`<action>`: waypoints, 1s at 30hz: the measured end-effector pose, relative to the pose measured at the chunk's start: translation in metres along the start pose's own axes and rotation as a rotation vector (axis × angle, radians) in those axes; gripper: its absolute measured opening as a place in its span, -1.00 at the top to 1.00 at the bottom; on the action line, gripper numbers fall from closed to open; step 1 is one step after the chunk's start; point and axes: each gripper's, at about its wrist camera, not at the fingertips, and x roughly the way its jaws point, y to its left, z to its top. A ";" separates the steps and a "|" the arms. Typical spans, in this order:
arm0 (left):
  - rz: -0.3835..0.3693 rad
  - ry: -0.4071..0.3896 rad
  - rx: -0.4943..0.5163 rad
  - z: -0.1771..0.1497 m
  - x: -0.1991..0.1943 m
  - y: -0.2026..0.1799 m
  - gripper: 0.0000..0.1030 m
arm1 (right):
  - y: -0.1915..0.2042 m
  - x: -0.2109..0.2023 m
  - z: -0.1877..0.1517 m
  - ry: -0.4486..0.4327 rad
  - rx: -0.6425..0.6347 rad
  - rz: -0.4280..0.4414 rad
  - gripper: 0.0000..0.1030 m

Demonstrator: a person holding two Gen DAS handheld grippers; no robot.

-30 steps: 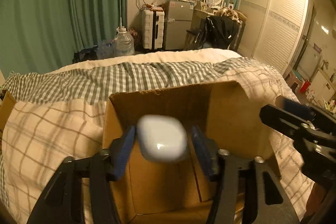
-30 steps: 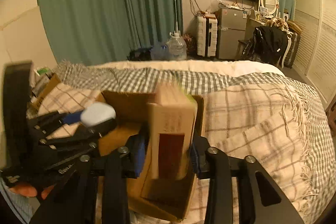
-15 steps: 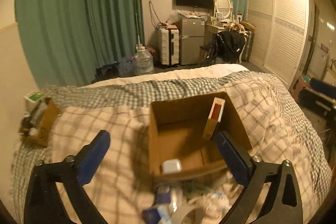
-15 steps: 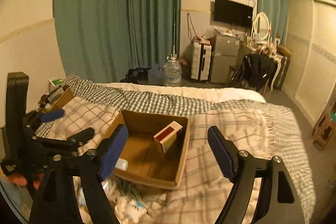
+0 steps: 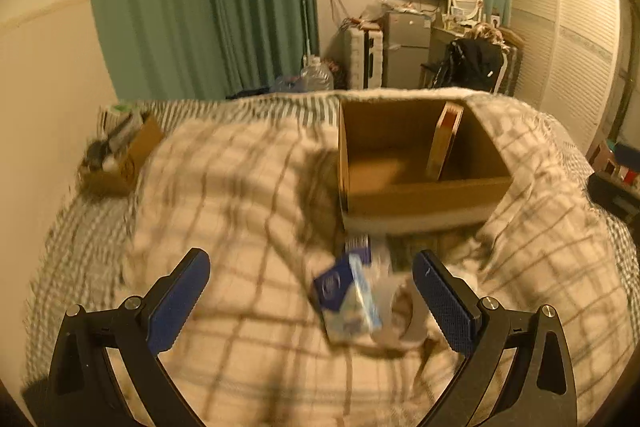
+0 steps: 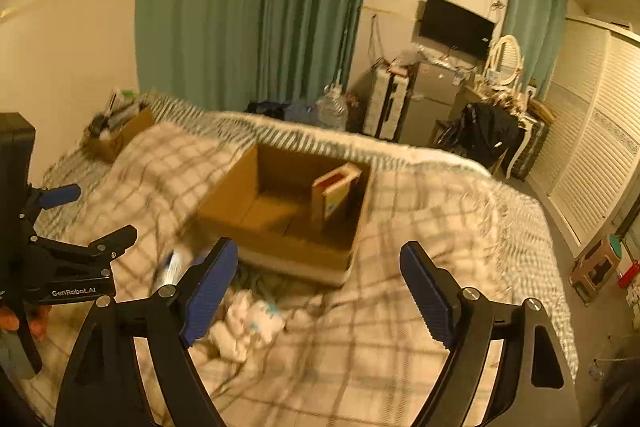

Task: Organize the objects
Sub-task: 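Grasp the white tape roll by its rim with the left tool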

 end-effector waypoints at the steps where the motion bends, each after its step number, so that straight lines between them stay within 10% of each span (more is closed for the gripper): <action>1: 0.001 0.011 -0.009 -0.008 0.006 -0.001 -1.00 | 0.005 0.010 -0.009 0.017 -0.006 0.005 -0.61; 14: -0.056 0.226 0.028 -0.073 0.058 -0.032 -0.95 | 0.010 0.094 -0.083 0.230 0.041 0.063 -0.61; 23: -0.183 0.292 -0.055 -0.065 0.083 -0.042 -0.32 | 0.007 0.092 -0.081 0.221 0.072 0.061 -0.61; 26: -0.144 0.313 -0.053 -0.064 0.100 -0.045 0.43 | 0.004 0.092 -0.082 0.223 0.088 0.064 -0.61; 30: -0.123 0.301 -0.057 -0.067 0.096 -0.041 0.69 | 0.000 0.092 -0.084 0.226 0.109 0.072 -0.61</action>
